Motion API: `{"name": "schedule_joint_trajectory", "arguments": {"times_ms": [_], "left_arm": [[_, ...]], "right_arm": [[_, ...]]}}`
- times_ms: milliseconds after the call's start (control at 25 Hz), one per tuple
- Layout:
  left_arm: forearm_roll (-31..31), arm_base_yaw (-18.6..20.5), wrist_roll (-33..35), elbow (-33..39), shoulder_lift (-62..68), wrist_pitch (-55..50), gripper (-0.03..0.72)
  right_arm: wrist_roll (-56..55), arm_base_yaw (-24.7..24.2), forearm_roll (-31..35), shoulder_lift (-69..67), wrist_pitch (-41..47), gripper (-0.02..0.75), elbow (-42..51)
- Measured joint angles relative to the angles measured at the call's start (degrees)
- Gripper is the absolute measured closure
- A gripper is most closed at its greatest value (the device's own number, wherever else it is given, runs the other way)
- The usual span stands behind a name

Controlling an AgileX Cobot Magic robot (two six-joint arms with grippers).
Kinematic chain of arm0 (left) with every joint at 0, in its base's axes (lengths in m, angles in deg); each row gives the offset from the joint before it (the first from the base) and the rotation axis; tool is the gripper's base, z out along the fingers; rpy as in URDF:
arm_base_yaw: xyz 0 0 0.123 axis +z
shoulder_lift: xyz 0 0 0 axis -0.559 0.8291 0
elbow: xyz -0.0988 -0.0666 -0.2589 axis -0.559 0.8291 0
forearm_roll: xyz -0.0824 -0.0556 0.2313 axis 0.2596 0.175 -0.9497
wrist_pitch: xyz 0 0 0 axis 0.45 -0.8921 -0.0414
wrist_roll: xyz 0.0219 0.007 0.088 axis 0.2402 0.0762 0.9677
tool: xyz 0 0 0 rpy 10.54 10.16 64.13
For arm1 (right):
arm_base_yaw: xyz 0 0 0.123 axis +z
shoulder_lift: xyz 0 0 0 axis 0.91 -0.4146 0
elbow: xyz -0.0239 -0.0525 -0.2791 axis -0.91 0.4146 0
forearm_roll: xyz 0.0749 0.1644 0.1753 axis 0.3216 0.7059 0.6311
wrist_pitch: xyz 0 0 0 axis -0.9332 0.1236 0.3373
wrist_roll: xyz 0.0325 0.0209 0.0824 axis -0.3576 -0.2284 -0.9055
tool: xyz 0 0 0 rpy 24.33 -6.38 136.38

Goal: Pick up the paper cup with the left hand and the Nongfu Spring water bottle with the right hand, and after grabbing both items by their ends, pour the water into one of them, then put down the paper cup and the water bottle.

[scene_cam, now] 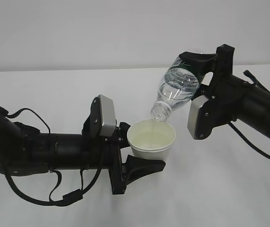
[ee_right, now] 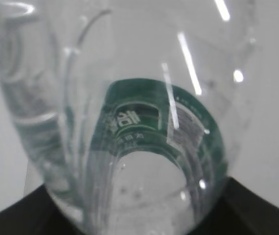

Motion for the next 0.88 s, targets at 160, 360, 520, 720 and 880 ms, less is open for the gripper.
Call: {"name": "schedule_joint_trajectory", "arguments": {"times_ms": [160, 360, 520, 720, 880], "left_arm": [[0.00, 0.00, 0.00, 0.00, 0.00, 0.00, 0.205], [0.00, 0.00, 0.00, 0.00, 0.00, 0.00, 0.205], [0.00, 0.00, 0.00, 0.00, 0.00, 0.00, 0.205], [0.00, 0.00, 0.00, 0.00, 0.00, 0.00, 0.205], [0.00, 0.00, 0.00, 0.00, 0.00, 0.00, 0.205]], "right_arm": [[0.14, 0.00, 0.00, 0.00, 0.00, 0.282, 0.00], [0.58, 0.00, 0.00, 0.00, 0.00, 0.282, 0.00], [1.12, 0.00, 0.00, 0.00, 0.00, 0.282, 0.00], [1.24, 0.00, 0.00, 0.00, 0.00, 0.282, 0.00], [1.25, 0.00, 0.00, 0.00, 0.00, 0.282, 0.00]]}}
